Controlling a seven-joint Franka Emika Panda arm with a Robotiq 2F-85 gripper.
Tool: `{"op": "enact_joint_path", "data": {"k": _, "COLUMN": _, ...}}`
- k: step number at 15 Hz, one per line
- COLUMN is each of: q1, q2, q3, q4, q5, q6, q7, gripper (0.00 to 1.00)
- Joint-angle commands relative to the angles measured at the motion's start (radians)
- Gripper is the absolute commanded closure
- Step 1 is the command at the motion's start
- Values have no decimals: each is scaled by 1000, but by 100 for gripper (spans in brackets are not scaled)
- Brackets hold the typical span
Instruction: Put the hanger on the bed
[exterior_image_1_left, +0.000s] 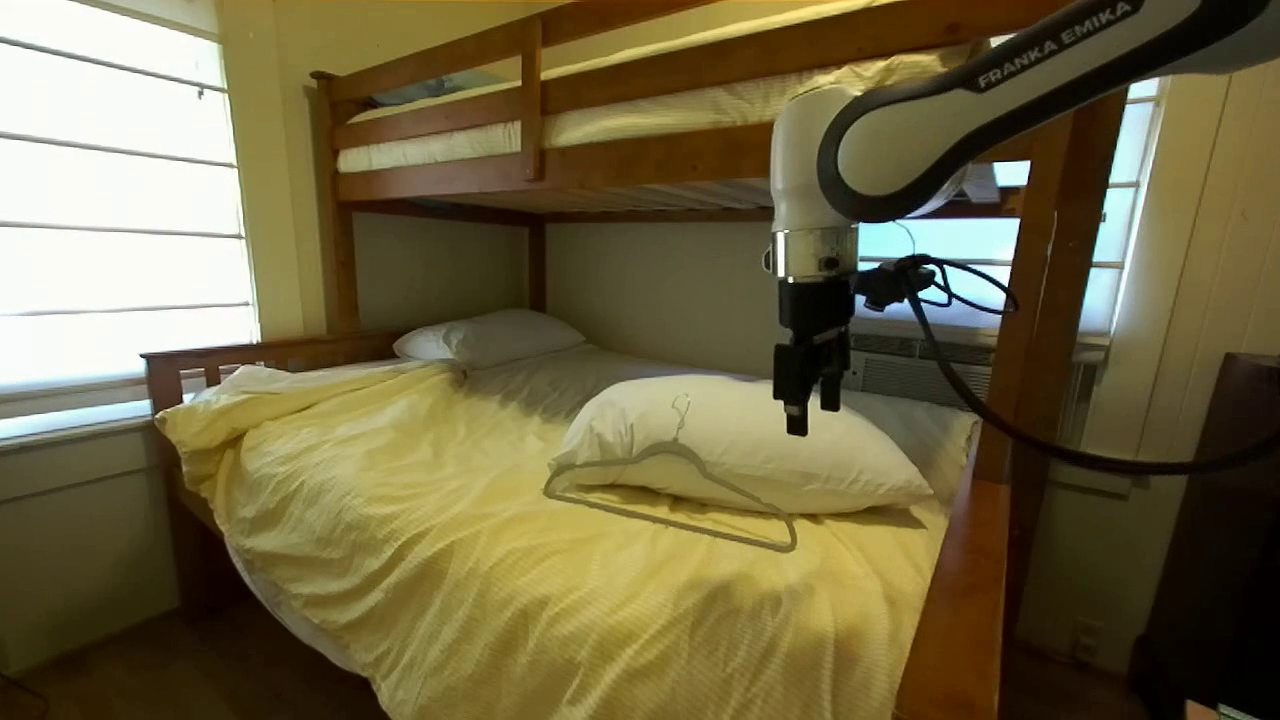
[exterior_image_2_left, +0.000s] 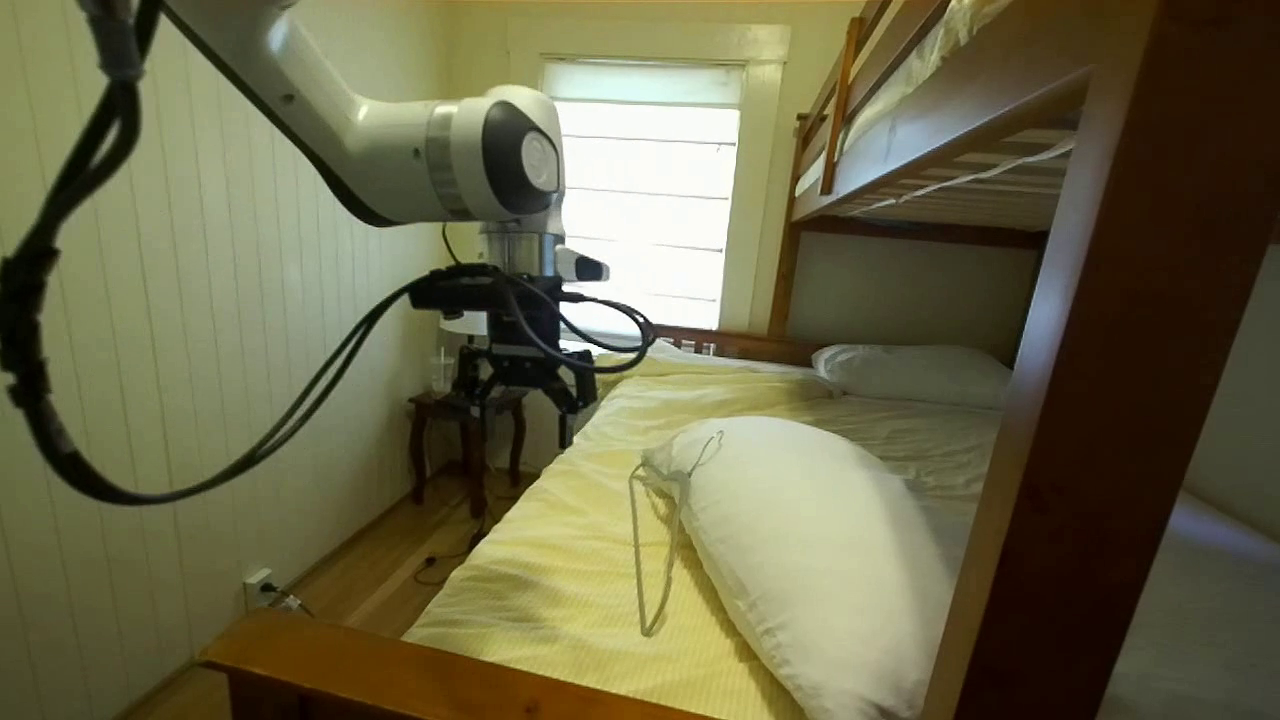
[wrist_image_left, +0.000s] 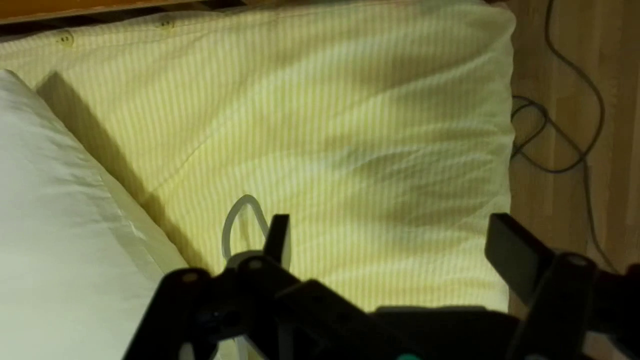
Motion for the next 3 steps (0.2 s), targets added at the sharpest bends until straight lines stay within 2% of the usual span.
{"op": "enact_joint_path", "data": {"k": 1, "q1": 12, "q2": -5, "q3": -4, "q4": -2, "q5": -1, "q6": -2, "q7": 14, "gripper": 0}}
{"op": "enact_joint_path", "data": {"k": 3, "q1": 10, "q2": -7, "q3": -8, "q4": -7, "q5": -1, "q6": -2, "q7": 17, "gripper": 0}}
